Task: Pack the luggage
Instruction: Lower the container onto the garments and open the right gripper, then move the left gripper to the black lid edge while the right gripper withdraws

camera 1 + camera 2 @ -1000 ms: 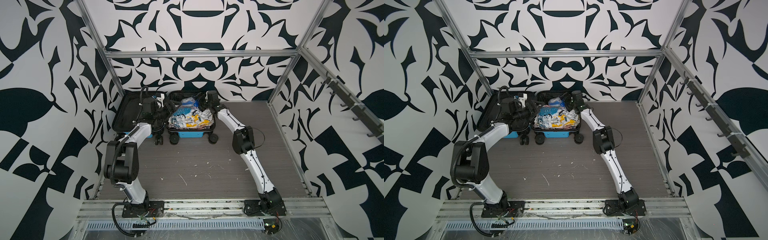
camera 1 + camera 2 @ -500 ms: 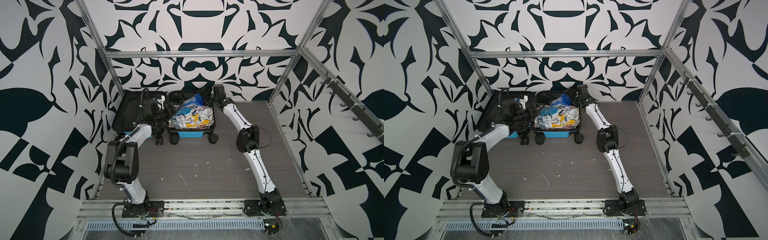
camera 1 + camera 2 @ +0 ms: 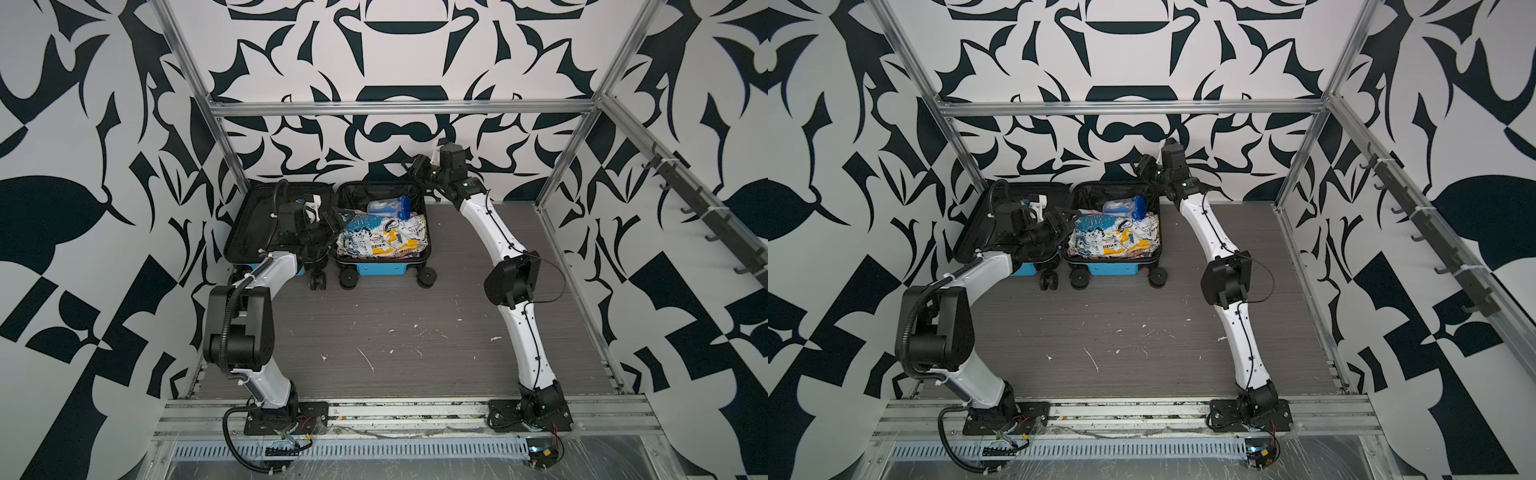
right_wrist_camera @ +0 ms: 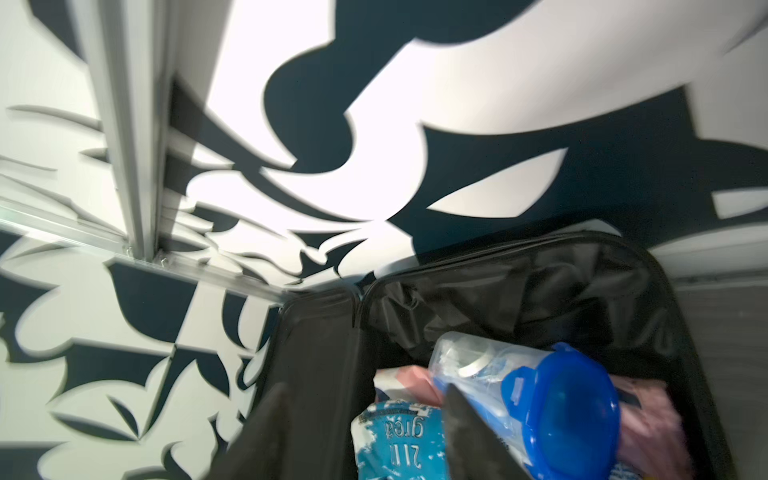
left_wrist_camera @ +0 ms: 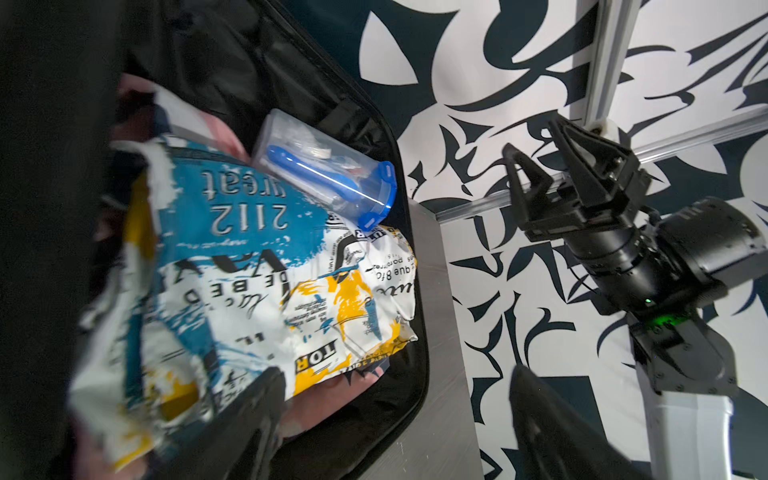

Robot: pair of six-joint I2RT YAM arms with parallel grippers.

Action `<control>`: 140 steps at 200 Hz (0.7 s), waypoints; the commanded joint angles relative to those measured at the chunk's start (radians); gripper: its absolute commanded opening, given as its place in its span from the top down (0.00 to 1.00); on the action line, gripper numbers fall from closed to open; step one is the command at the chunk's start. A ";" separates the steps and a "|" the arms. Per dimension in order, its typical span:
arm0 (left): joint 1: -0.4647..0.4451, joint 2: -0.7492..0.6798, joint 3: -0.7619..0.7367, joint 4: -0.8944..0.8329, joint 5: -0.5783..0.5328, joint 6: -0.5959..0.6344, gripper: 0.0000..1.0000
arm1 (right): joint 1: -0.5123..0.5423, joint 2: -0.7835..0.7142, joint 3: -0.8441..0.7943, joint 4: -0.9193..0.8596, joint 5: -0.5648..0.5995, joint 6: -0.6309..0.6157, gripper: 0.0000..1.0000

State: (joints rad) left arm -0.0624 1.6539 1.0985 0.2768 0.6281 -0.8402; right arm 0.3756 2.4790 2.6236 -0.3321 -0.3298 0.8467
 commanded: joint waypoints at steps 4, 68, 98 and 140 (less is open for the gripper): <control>0.035 -0.130 -0.046 -0.075 -0.027 0.060 0.13 | 0.040 -0.009 -0.067 0.003 -0.045 -0.036 0.57; 0.055 -0.388 -0.162 -0.314 -0.100 0.225 0.12 | 0.050 -0.014 -0.200 -0.005 -0.034 -0.065 0.87; 0.065 -0.523 -0.223 -0.419 -0.141 0.266 0.11 | 0.044 -0.014 -0.201 -0.053 -0.012 -0.084 0.90; 0.088 -0.681 -0.302 -0.543 -0.152 0.274 0.10 | 0.020 0.036 -0.180 -0.087 0.015 -0.085 0.91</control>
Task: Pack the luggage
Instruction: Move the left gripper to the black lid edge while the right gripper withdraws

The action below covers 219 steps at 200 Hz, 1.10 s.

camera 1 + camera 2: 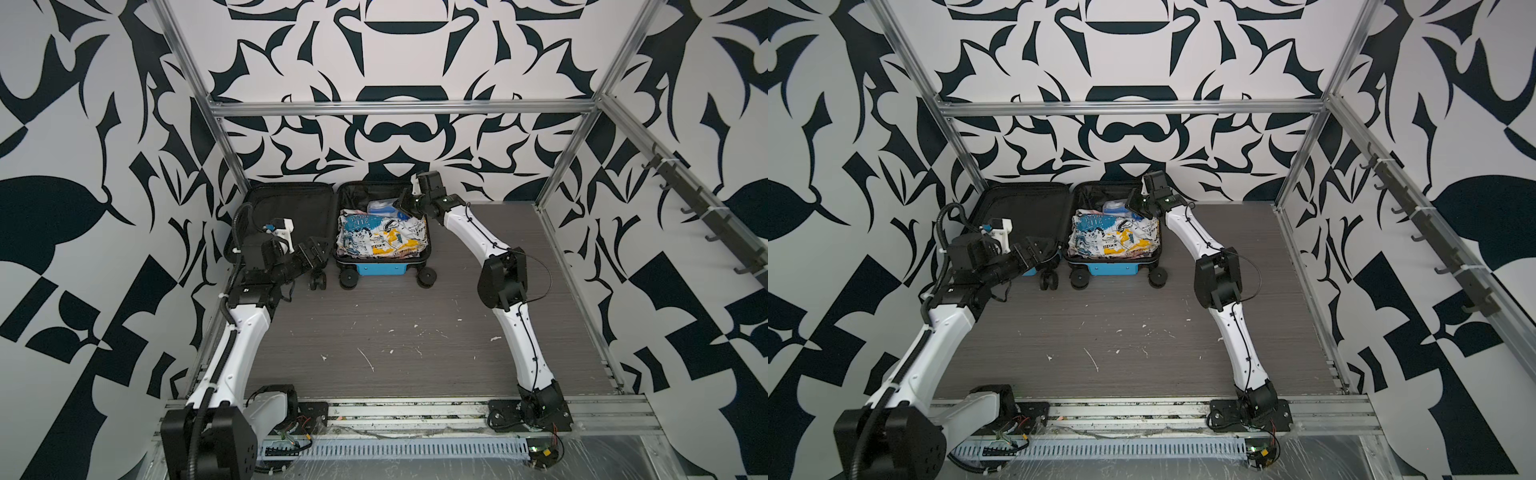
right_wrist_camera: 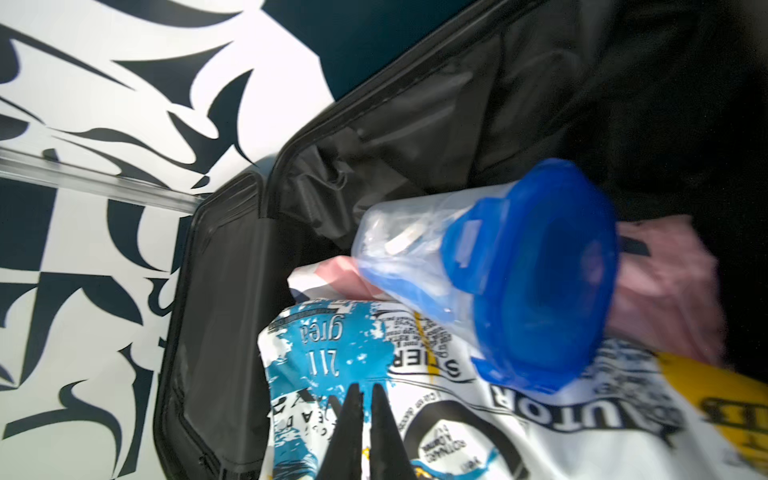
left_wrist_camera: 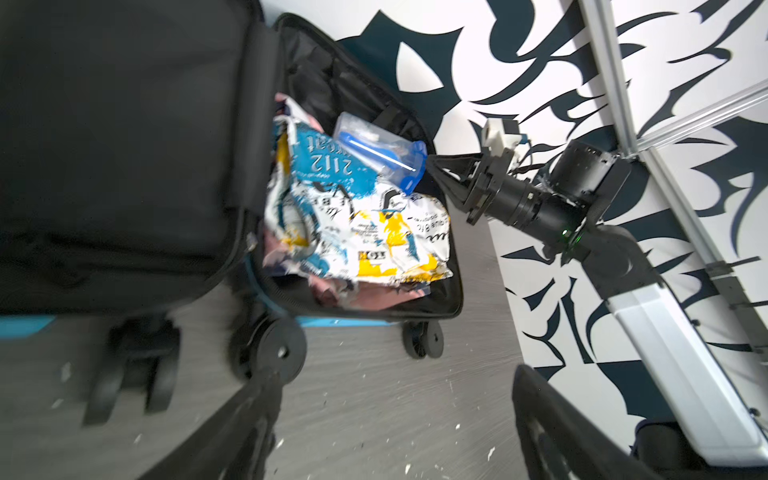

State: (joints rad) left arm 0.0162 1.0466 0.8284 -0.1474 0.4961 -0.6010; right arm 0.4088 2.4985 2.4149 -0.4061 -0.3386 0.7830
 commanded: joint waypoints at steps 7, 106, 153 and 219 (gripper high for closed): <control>0.010 -0.099 -0.044 -0.139 -0.023 0.033 0.10 | -0.015 0.030 0.044 -0.020 0.023 -0.023 0.91; 0.009 -0.278 -0.101 -0.347 -0.108 0.055 0.01 | -0.057 0.166 0.193 0.025 0.016 0.003 0.91; 0.009 -0.322 -0.061 -0.335 -0.268 0.089 0.01 | -0.040 0.077 0.122 0.097 -0.061 0.004 0.86; 0.013 -0.225 0.049 -0.357 -0.408 0.131 0.01 | -0.005 -0.241 -0.121 0.096 -0.065 -0.051 0.50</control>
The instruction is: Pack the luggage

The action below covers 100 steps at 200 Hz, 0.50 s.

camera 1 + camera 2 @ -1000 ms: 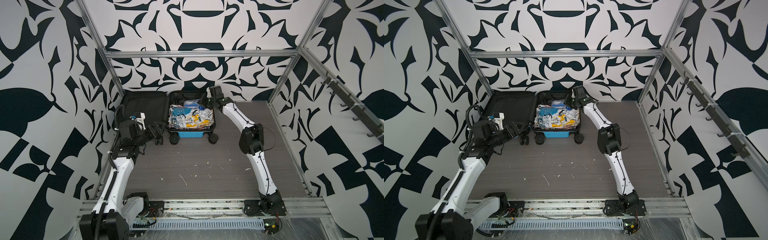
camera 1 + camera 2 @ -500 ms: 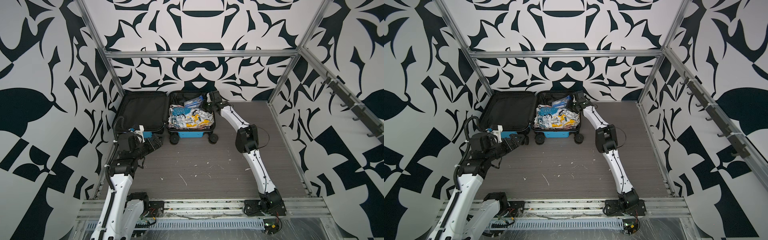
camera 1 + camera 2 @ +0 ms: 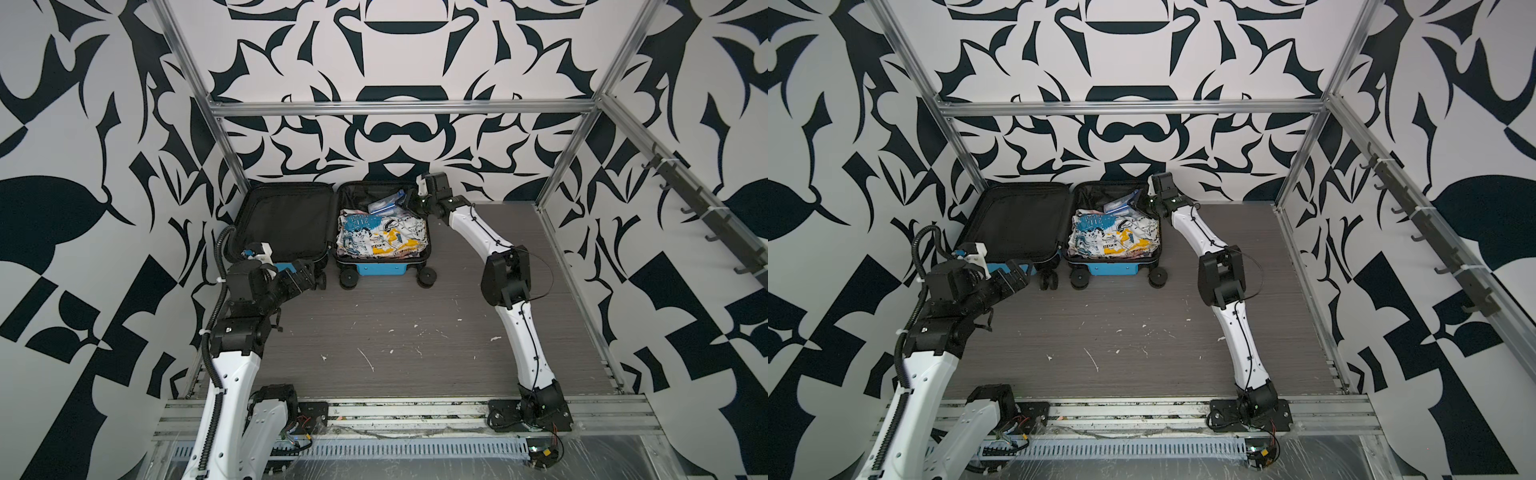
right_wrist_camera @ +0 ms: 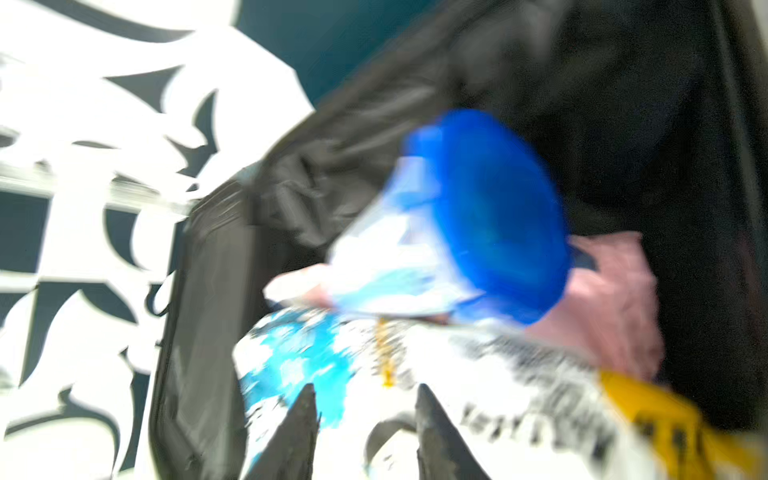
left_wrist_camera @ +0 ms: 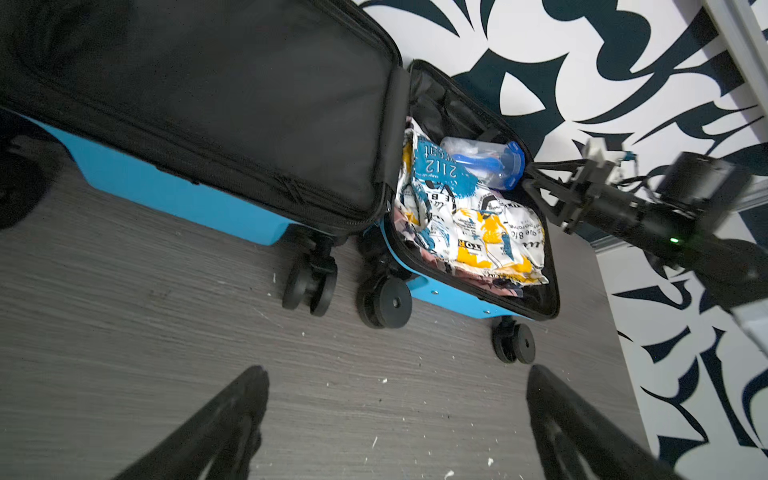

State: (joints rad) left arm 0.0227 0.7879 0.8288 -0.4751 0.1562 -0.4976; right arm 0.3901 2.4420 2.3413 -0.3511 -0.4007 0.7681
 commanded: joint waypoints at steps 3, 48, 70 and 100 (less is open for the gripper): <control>0.006 0.038 0.052 -0.029 -0.073 0.029 0.01 | 0.015 -0.202 -0.059 0.035 0.002 -0.040 0.49; 0.018 0.033 0.087 -0.031 -0.151 0.053 0.01 | 0.013 -0.421 -0.213 -0.157 0.159 -0.186 0.30; 0.036 0.052 0.131 -0.070 -0.174 0.074 0.01 | 0.005 -0.528 -0.327 -0.199 0.220 -0.250 0.24; 0.082 0.136 0.188 -0.111 -0.062 0.094 0.01 | -0.034 -0.634 -0.508 -0.190 0.228 -0.252 0.31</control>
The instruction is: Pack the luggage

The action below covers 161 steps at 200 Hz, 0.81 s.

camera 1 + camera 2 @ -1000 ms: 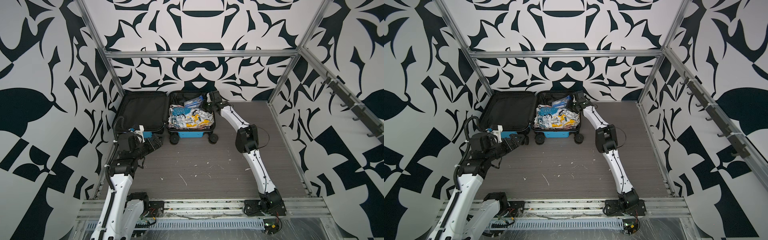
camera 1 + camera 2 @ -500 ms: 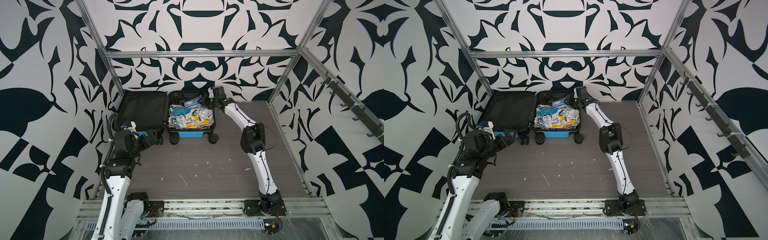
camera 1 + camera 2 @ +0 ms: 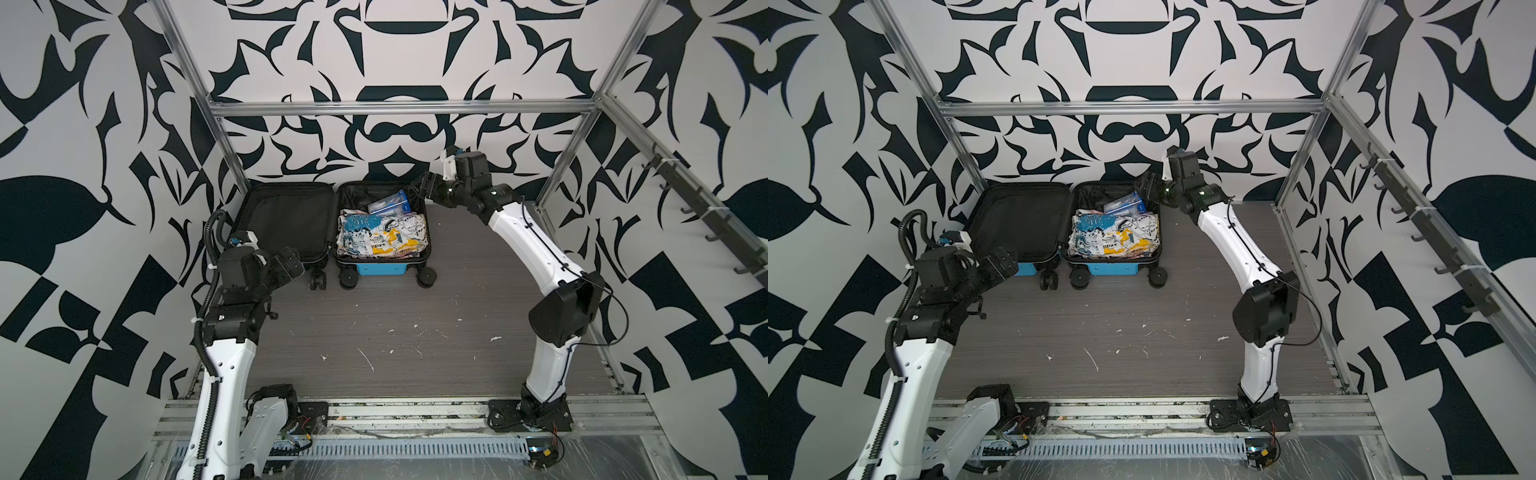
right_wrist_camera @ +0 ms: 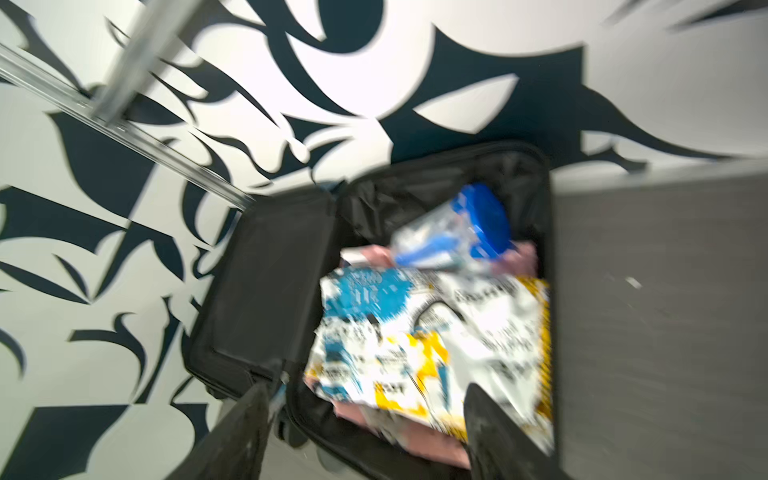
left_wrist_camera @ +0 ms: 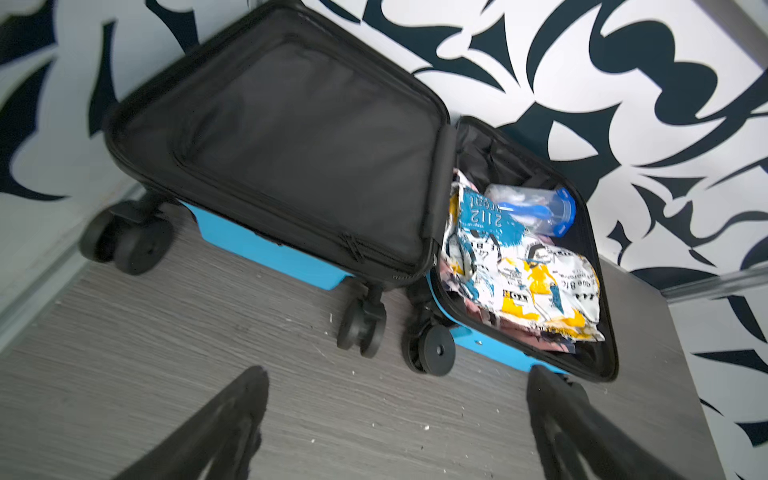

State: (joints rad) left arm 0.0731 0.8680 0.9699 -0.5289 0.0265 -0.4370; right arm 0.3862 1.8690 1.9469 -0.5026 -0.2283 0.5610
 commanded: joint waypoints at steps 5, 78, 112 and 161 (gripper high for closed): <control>0.044 0.071 0.051 -0.059 0.100 0.031 0.01 | -0.036 -0.074 -0.144 -0.032 0.055 -0.042 0.32; 0.235 0.245 -0.094 0.187 0.508 -0.189 0.07 | -0.049 -0.066 -0.415 0.049 -0.004 -0.003 0.31; 0.277 0.331 -0.115 0.281 0.535 -0.258 0.10 | -0.047 -0.007 -0.421 0.062 -0.027 0.012 0.32; 0.317 0.497 -0.083 0.379 0.557 -0.311 0.11 | -0.032 0.080 -0.392 0.079 -0.047 0.029 0.44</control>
State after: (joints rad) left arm 0.3607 1.2877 0.8619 -0.2302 0.5453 -0.7017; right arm 0.3416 1.9331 1.5261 -0.4511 -0.2543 0.5774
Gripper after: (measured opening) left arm 0.898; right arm 0.610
